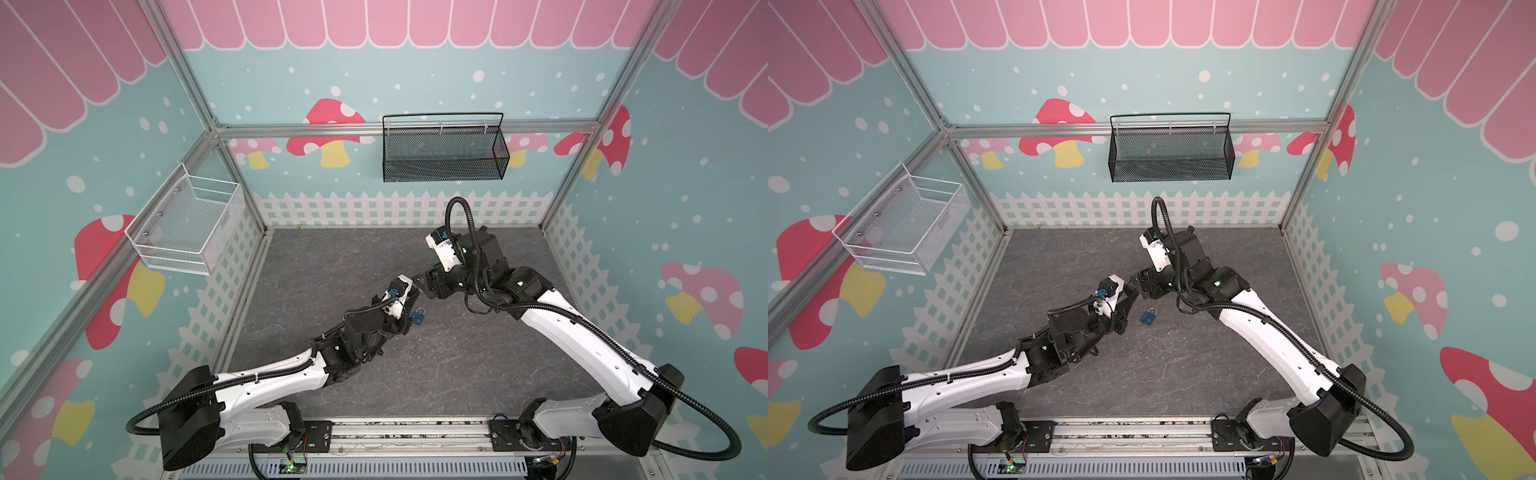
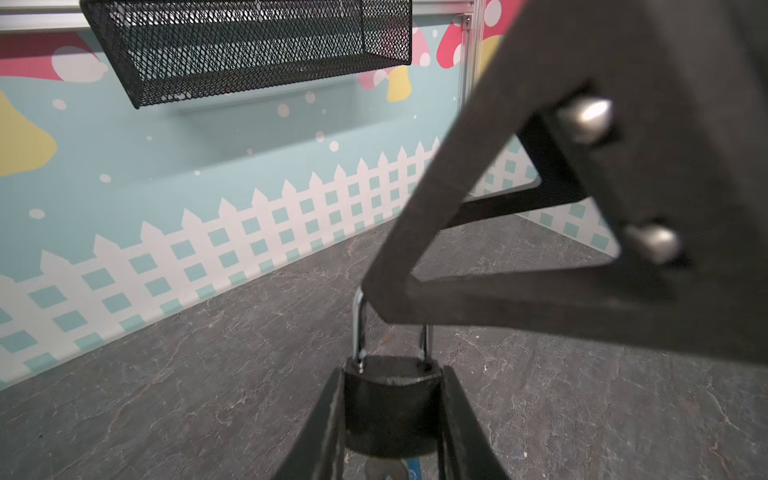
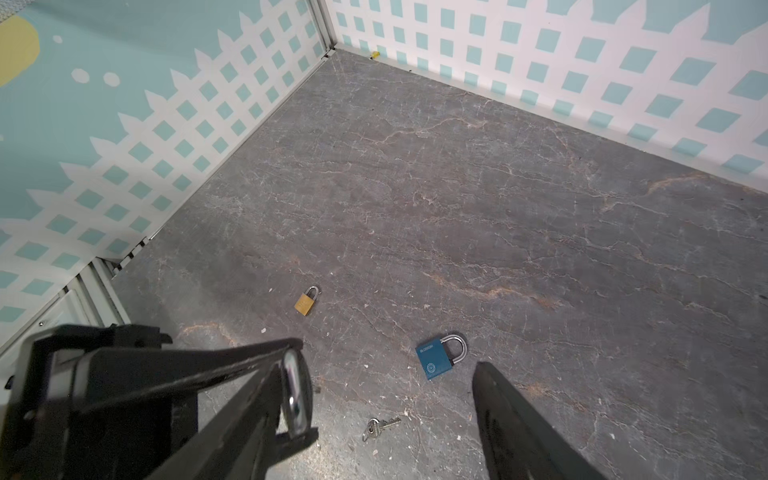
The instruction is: Unlock with the key
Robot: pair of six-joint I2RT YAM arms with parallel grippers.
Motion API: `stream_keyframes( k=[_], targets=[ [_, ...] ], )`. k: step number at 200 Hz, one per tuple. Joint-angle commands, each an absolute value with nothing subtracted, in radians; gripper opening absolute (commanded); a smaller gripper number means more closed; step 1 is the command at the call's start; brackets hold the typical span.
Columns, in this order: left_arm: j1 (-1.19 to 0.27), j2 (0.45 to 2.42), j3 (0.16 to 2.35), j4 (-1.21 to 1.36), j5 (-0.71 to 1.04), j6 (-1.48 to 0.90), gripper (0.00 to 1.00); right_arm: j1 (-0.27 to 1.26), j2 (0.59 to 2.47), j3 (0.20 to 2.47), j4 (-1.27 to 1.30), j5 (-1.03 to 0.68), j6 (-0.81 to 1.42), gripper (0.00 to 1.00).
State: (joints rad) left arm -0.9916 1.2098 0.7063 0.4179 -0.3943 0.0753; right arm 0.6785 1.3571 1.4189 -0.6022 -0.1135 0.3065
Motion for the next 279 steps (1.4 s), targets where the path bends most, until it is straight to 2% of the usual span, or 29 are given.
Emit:
stream_keyframes(
  k=[1, 61, 125, 155, 230, 279],
  targets=[
    [-0.998, 1.217, 0.703, 0.475, -0.4, 0.124, 0.0, 0.69, 1.383, 1.47, -0.667, -0.045, 0.272, 0.76],
    [-0.999, 1.206, 0.687, 0.479, -0.359, 0.136, 0.0, 0.69, 1.435, 1.559, -0.767, 0.068, 0.244, 0.77],
    [-0.999, 1.198, 0.711, 0.455, -0.36, 0.117, 0.0, 0.69, 1.351, 1.467, -0.742, -0.042, 0.204, 0.78],
    [-0.999, 1.195, 0.718, 0.442, -0.33, 0.108, 0.0, 0.689, 1.342, 1.438, -0.741, 0.04, 0.195, 0.77],
    [-0.999, 1.175, 0.715, 0.455, -0.233, 0.064, 0.0, 0.687, 1.367, 1.434, -0.687, 0.092, 0.224, 0.78],
    [-1.0, 1.191, 0.726, 0.454, -0.207, 0.058, 0.0, 0.683, 1.353, 1.397, -0.592, -0.047, 0.236, 0.79]
  ],
)
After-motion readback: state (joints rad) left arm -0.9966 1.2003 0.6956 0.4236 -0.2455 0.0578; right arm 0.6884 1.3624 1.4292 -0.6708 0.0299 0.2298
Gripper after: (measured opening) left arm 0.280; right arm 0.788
